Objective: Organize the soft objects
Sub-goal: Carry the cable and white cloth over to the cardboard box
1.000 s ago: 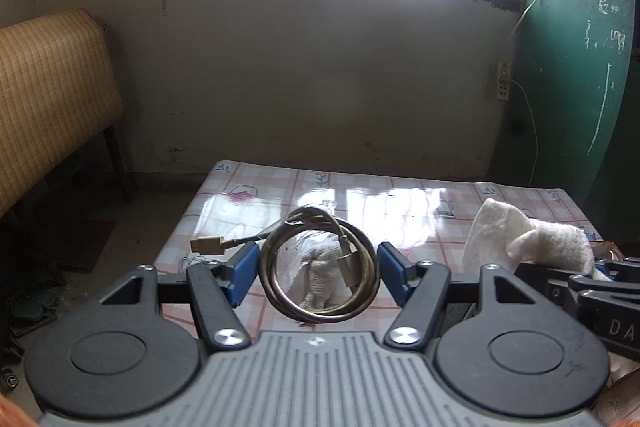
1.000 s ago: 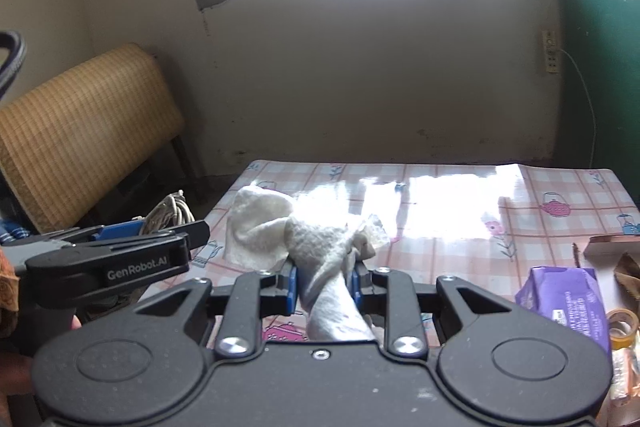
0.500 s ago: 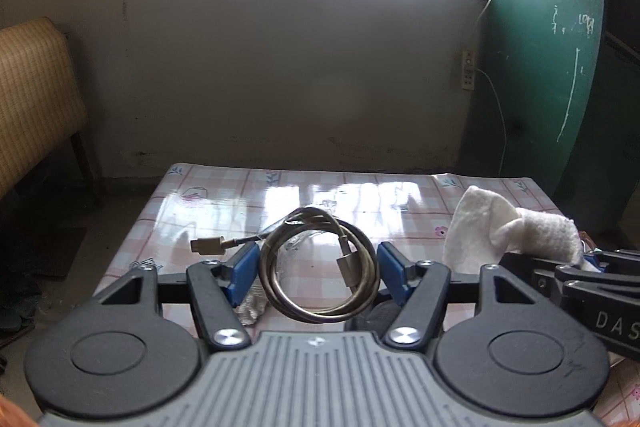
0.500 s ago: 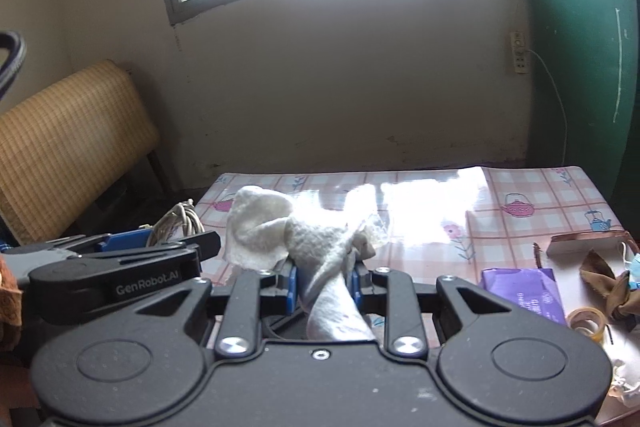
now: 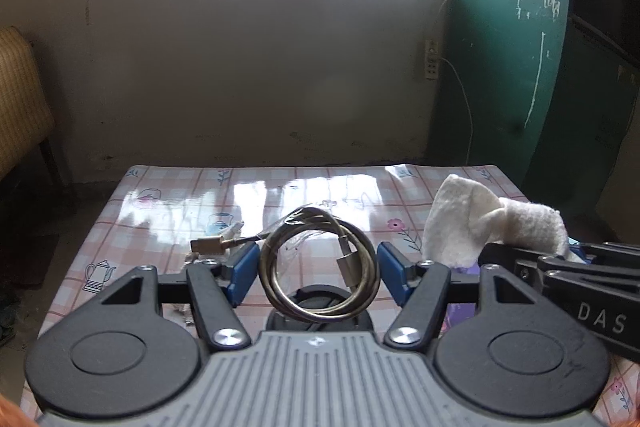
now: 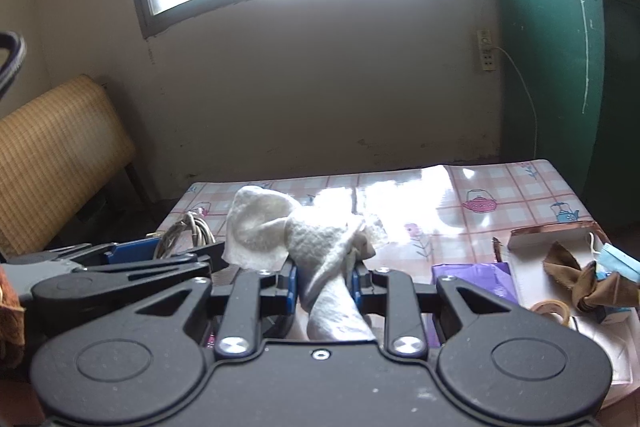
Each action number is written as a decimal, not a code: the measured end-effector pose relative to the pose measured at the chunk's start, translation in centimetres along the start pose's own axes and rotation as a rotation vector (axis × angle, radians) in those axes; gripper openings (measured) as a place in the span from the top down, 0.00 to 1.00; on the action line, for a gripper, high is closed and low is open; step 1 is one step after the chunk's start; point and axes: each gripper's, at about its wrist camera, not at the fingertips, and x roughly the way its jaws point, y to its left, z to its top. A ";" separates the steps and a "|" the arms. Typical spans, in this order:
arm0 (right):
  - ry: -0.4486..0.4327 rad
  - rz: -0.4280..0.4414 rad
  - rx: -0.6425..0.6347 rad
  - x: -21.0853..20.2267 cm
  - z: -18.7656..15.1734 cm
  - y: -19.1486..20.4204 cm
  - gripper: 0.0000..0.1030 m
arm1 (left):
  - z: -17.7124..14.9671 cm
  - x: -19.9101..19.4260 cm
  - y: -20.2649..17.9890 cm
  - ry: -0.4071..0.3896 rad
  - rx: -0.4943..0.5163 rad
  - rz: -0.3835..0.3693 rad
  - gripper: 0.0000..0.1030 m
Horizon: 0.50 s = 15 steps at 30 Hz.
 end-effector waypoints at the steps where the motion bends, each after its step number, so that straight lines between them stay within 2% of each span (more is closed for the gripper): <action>1: 0.000 -0.003 0.002 -0.1 0.0 -0.3 0.71 | -0.1 0.0 -0.2 0.001 0.002 -0.004 0.36; 15: -0.012 -0.042 0.037 -0.8 -0.1 -2.9 0.71 | -0.2 0.5 -2.9 0.015 0.033 -0.050 0.36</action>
